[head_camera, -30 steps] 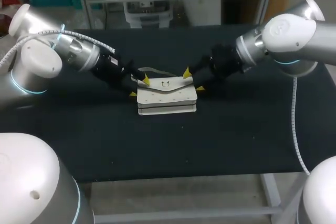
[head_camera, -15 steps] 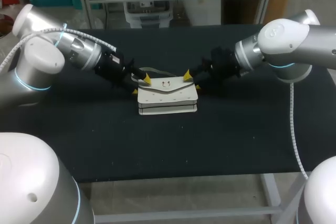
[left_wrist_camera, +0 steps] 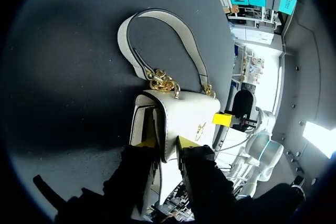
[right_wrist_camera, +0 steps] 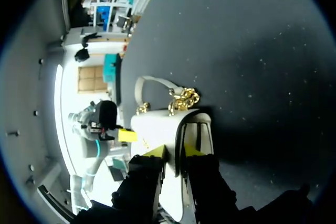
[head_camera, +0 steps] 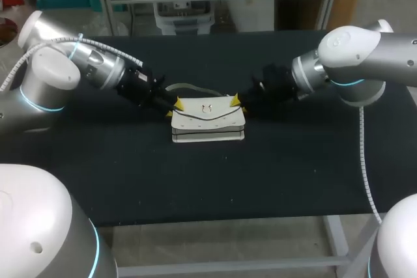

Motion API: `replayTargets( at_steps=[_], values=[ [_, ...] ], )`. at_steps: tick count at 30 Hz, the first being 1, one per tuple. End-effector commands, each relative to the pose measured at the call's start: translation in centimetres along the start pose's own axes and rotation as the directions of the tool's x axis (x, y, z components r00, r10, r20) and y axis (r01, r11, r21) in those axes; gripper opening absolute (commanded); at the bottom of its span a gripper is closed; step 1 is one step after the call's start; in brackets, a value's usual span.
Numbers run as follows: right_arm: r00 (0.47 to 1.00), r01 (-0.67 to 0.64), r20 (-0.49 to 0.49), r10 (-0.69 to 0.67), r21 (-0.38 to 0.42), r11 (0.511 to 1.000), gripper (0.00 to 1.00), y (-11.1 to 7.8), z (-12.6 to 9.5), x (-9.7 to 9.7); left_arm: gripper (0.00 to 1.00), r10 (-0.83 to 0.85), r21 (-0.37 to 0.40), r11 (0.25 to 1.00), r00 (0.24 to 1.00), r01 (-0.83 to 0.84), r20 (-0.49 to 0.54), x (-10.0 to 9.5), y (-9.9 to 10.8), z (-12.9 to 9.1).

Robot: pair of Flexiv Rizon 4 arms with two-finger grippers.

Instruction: Pick up the bag, open it, inspect its contents, close it, and place it on the opposite side

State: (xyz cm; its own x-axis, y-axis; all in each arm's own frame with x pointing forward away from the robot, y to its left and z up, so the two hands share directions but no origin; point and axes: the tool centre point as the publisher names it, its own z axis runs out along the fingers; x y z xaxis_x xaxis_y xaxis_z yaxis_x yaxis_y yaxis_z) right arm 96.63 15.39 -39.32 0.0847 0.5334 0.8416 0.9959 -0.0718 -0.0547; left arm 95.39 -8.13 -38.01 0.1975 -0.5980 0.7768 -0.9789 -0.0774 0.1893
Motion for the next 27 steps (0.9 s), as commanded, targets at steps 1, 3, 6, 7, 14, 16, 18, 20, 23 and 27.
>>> replayTargets(
  at_steps=[1,3,6,7,14,16,18,20,23,27],
  values=[
    [1.000,0.007,-0.009,-0.007,-0.022,1.000,0.79,-0.3,-0.2,-0.1,0.67,0.009,0.006,1.000,1.000,-0.009,-0.010,0.0,0.4,0.4],
    [1.000,0.017,-0.011,-0.017,-0.037,0.999,1.00,-0.3,-0.5,0.2,0.71,0.014,0.010,1.000,1.000,-0.014,-0.015,0.2,0.9,0.3],
    [0.999,0.031,-0.012,-0.032,-0.046,0.998,1.00,-0.5,-0.6,0.6,0.76,0.020,0.011,1.000,1.000,-0.020,-0.024,0.4,1.6,0.2],
    [0.999,0.034,-0.011,-0.035,-0.047,0.998,1.00,-0.6,-0.6,0.7,0.74,0.023,0.011,1.000,0.999,-0.022,-0.026,0.4,1.8,0.3],
    [0.999,0.046,-0.018,-0.047,-0.055,0.997,0.95,-0.7,-0.3,0.8,0.57,0.024,0.010,1.000,0.998,-0.023,-0.053,0.3,2.6,0.7],
    [0.999,0.045,-0.019,-0.046,-0.056,0.997,0.85,-0.7,-0.2,0.7,0.53,0.025,0.013,1.000,0.998,-0.025,-0.057,0.2,2.5,0.9],
    [0.999,0.043,-0.019,-0.044,-0.054,0.998,0.63,-0.6,0.1,0.5,0.47,0.018,0.016,1.000,0.998,-0.017,-0.061,0.0,2.1,1.3],
    [0.999,0.039,-0.019,-0.040,-0.050,0.998,0.47,-0.6,0.3,0.2,0.40,-0.004,0.016,1.000,0.998,0.005,-0.061,-0.2,1.5,1.5],
    [0.999,0.034,-0.019,-0.035,-0.050,0.998,0.29,-0.6,0.4,0.1,0.12,-0.032,0.000,0.999,0.997,0.032,-0.073,-0.4,0.7,1.6],
    [0.998,0.060,-0.020,-0.062,-0.072,0.996,0.00,-0.6,-0.2,0.6,0.00,-0.025,0.010,1.000,0.997,0.026,-0.075,0.1,1.0,1.1]
  ],
)
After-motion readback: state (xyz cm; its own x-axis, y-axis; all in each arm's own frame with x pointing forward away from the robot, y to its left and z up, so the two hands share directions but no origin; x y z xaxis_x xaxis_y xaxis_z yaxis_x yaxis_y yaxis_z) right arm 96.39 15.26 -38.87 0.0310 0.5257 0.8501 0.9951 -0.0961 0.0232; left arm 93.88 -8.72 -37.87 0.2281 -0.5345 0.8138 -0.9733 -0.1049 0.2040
